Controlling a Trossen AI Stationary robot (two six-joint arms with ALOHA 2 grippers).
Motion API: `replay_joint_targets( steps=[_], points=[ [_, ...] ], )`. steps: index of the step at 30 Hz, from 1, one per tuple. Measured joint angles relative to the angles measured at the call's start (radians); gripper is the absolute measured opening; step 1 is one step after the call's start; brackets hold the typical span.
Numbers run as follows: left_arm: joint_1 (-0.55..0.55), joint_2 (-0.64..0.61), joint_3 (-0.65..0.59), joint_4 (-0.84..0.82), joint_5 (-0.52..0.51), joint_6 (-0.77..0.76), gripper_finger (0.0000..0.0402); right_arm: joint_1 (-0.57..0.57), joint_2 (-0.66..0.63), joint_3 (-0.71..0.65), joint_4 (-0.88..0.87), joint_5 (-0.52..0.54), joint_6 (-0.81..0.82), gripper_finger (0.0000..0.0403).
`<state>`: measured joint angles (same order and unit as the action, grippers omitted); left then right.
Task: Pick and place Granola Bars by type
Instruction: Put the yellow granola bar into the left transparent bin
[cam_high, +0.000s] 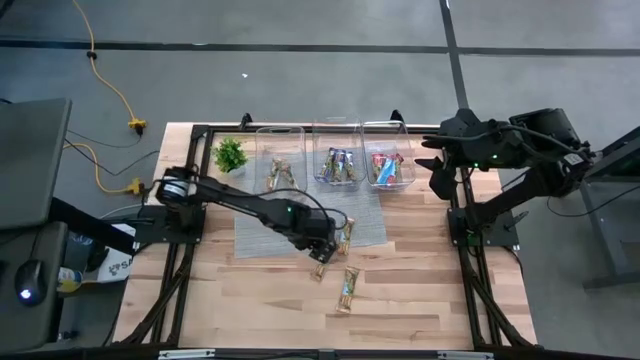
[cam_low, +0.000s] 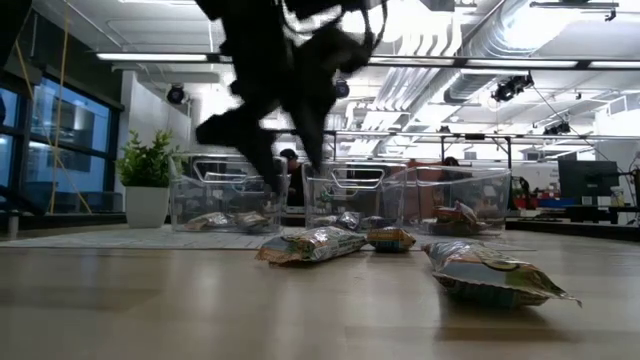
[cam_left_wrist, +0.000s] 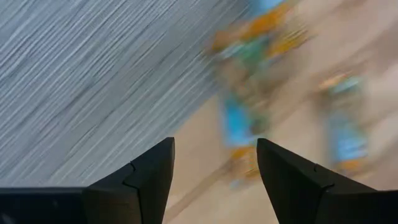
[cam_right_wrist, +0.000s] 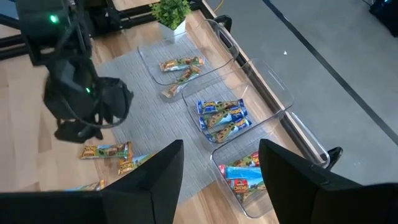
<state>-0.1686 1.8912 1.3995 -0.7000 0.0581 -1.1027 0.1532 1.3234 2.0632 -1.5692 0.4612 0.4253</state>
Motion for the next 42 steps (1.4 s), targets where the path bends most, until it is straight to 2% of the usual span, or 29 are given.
replay_joint_targets(
  steps=[5,7,9,11,13,15,17,23,25,28,30,42],
  points=[
    [-0.011,0.047,-0.003,0.005,0.035,-0.001,0.0221,0.0,0.01,0.0,0.001,-0.007,0.002,0.0193],
    [-0.017,0.072,0.012,0.058,0.046,-0.002,0.0221,0.0,0.013,0.0,0.001,-0.008,0.002,0.0193],
    [-0.023,0.083,0.014,0.026,0.045,0.001,0.0221,0.0,0.02,0.0,0.001,-0.01,0.002,0.0193],
    [-0.024,0.104,0.039,0.076,0.046,0.0,0.0221,0.0,0.023,0.0,0.001,-0.013,0.001,0.0193],
    [-0.024,0.106,0.047,0.031,0.045,0.013,0.0221,0.0,0.029,0.0,0.001,-0.022,0.001,0.0193],
    [-0.024,0.128,0.081,0.06,0.038,0.019,0.0221,0.0,0.031,0.0,0.0,-0.024,0.001,0.0193],
    [-0.023,0.132,0.099,-0.006,0.031,0.035,0.0221,0.0,0.036,0.0,0.001,-0.027,0.001,0.0193],
    [-0.023,0.184,0.172,0.007,0.024,0.064,0.0221,0.0,0.039,0.0,0.001,-0.031,0.001,0.0193],
    [-0.023,0.188,0.177,-0.057,0.018,0.078,0.0221,0.0,0.04,0.0,0.001,-0.031,0.002,0.0193],
    [-0.023,0.205,0.185,-0.015,0.018,0.077,0.022,0.0,0.04,0.0,0.0,-0.031,0.001,0.0193],
    [-0.024,0.207,0.177,-0.063,0.027,0.077,0.022,0.0,0.04,0.0,0.0,-0.031,0.001,0.0193],
    [-0.035,0.225,0.18,-0.023,0.02,0.076,0.022,0.0,0.04,0.0,-0.001,-0.03,-0.012,0.0193]
  ],
)
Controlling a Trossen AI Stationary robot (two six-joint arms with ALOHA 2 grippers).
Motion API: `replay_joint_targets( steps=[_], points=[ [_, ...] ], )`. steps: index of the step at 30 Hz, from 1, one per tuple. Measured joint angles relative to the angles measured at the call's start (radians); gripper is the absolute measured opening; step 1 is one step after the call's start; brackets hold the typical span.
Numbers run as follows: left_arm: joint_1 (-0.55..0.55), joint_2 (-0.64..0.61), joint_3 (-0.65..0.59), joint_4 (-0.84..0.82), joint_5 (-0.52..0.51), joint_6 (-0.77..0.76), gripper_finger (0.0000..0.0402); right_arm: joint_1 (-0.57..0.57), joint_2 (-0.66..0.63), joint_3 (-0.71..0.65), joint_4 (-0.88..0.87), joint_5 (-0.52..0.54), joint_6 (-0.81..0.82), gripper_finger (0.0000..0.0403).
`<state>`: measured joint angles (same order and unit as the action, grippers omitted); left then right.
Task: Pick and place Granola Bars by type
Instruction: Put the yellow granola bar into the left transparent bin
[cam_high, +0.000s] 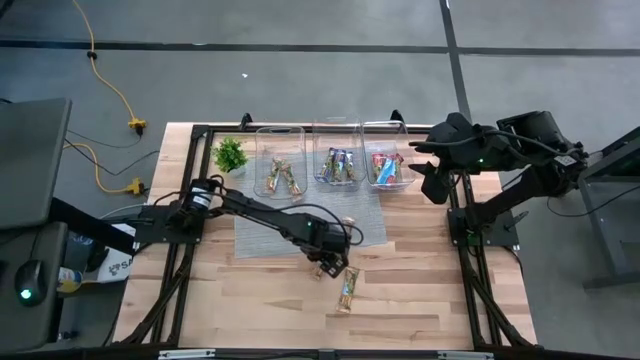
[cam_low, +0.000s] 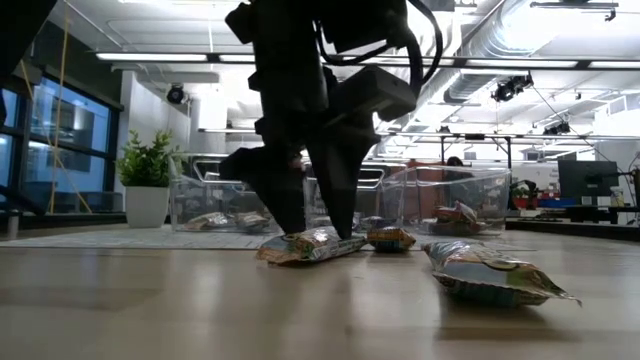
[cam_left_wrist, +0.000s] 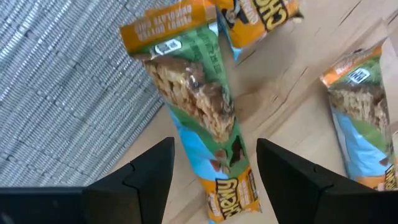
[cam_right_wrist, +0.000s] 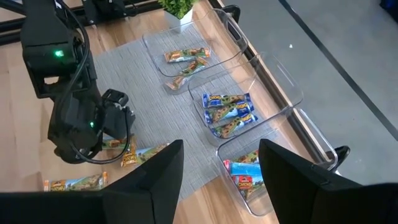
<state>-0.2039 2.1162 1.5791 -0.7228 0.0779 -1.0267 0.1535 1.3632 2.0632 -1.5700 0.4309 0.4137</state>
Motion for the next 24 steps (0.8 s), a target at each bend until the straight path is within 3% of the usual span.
replay_joint_targets(
  steps=[19,24],
  points=[
    [-0.008,0.041,0.005,0.016,0.017,0.013,0.022,0.0,0.0,0.0,-0.001,0.004,-0.011,0.0193],
    [-0.008,0.056,0.003,0.015,0.011,0.027,0.0192,0.0,0.0,0.0,-0.001,0.004,-0.011,0.0193]
  ],
)
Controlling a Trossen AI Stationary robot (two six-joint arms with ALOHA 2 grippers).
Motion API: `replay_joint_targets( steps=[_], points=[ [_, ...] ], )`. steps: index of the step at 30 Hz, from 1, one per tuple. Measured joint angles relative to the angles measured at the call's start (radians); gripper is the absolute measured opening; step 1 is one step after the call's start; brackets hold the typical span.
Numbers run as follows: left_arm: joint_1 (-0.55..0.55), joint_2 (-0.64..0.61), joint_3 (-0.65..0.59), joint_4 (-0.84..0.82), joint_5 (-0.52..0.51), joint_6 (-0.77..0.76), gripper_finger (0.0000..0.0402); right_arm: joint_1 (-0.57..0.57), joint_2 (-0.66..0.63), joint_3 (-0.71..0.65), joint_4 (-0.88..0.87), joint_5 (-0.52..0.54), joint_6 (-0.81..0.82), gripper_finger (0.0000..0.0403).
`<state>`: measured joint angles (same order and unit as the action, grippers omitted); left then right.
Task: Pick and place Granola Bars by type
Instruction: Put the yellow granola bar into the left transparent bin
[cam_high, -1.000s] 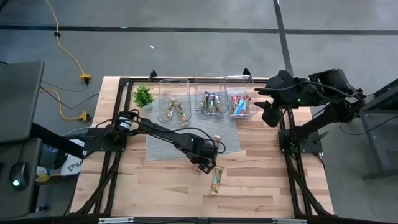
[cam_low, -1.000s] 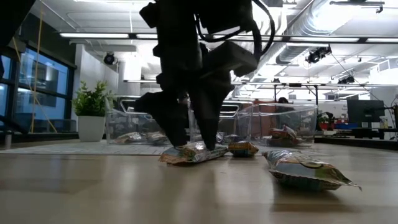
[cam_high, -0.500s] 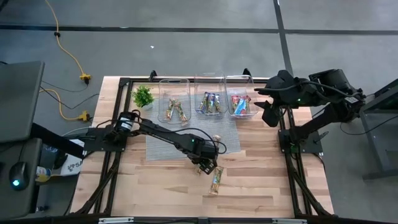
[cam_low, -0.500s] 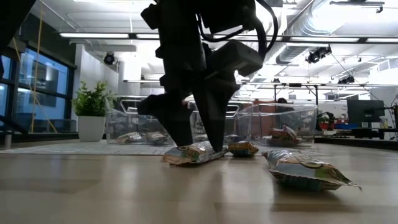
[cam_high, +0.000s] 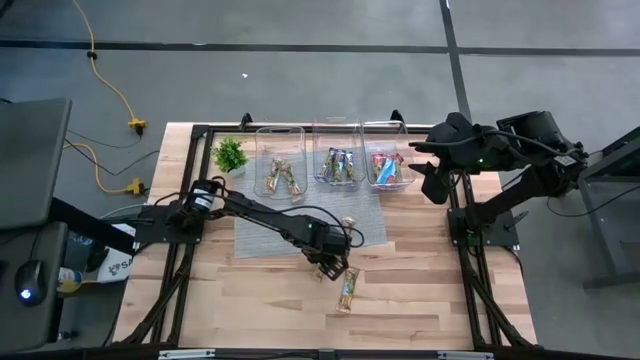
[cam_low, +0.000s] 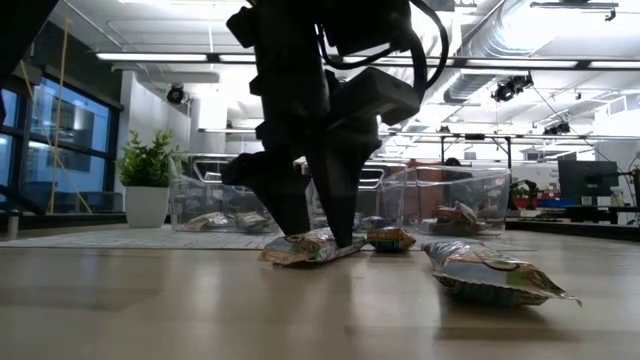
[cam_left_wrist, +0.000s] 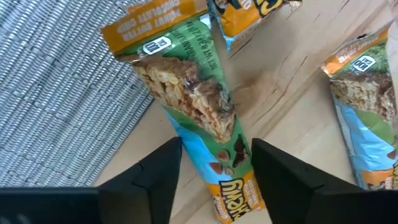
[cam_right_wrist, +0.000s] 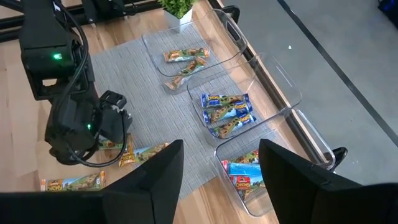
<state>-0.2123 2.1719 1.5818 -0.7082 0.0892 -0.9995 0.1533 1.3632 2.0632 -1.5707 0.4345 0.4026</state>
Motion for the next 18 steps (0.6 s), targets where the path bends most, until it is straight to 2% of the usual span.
replay_joint_targets(
  steps=[10,14,18],
  points=[
    [0.003,-0.002,-0.002,-0.009,0.008,0.015,0.0103,0.0,0.0,0.0,0.0,0.0,0.0,0.0193],
    [0.003,-0.035,-0.004,-0.022,0.009,0.027,0.0093,0.0,0.0,0.0,0.0,0.0,0.0,0.0193],
    [0.003,-0.086,-0.01,-0.072,-0.038,0.027,0.0092,0.0,0.0,0.0,0.0,0.0,0.0,0.0193]
  ],
)
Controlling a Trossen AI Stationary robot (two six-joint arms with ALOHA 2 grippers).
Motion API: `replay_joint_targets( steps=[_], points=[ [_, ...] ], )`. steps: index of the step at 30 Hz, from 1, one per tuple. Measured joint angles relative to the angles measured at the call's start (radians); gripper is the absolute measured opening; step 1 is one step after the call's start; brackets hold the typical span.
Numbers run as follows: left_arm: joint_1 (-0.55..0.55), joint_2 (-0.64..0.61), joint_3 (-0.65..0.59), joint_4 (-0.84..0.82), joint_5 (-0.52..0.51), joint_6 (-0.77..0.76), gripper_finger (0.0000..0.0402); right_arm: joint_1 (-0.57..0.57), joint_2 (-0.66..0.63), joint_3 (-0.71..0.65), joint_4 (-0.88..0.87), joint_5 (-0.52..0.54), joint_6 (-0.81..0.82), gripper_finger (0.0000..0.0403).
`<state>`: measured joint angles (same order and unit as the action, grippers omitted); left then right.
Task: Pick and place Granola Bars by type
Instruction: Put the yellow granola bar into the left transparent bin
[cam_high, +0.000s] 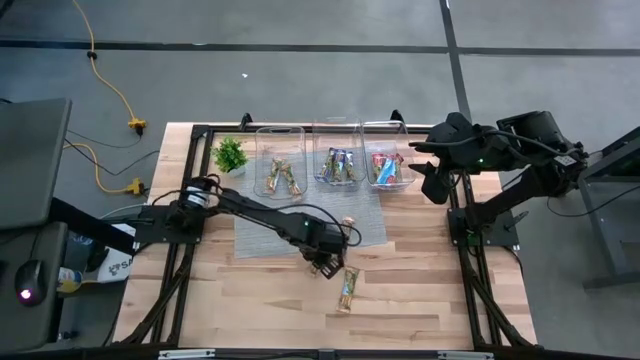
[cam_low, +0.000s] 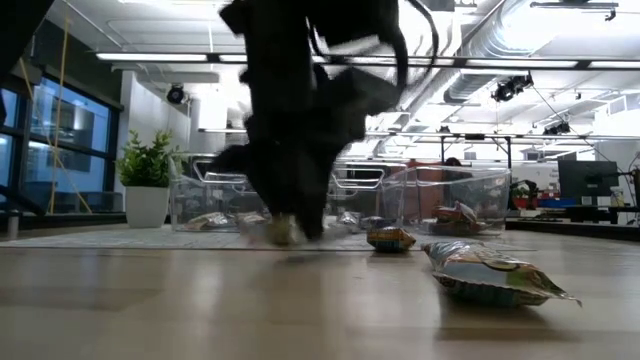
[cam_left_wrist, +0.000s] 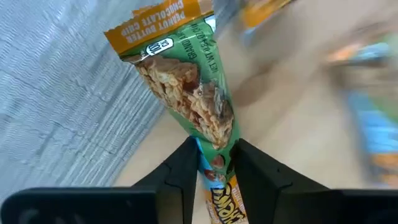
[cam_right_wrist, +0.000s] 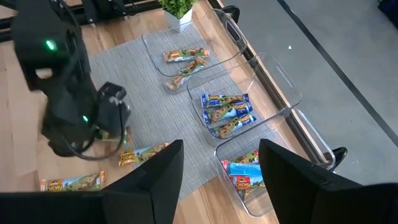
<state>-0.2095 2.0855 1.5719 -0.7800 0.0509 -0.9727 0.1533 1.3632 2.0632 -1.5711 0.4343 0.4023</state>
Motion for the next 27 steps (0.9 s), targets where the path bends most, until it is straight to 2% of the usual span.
replay_joint_targets(
  steps=[5,12,15,20,27],
  points=[
    [0.007,-0.111,0.004,-0.098,-0.062,-0.016,0.0091,0.0,0.0,0.0,0.0,0.0,-0.001,0.0193],
    [0.056,-0.29,0.006,-0.292,-0.247,-0.03,0.0091,0.0,0.0,0.0,0.0,0.0,-0.01,0.0193],
    [0.122,-0.353,0.005,-0.366,-0.32,-0.025,0.0091,0.0,0.0,0.0,0.0,-0.003,-0.01,0.0193],
    [0.283,-0.422,0.006,-0.442,-0.377,0.049,0.0091,0.0,0.0,0.0,0.0,-0.003,-0.01,0.0193],
    [0.524,-0.392,0.007,-0.438,-0.345,0.221,0.0091,0.0,0.0,0.0,0.0,-0.005,-0.01,0.0193]
  ],
)
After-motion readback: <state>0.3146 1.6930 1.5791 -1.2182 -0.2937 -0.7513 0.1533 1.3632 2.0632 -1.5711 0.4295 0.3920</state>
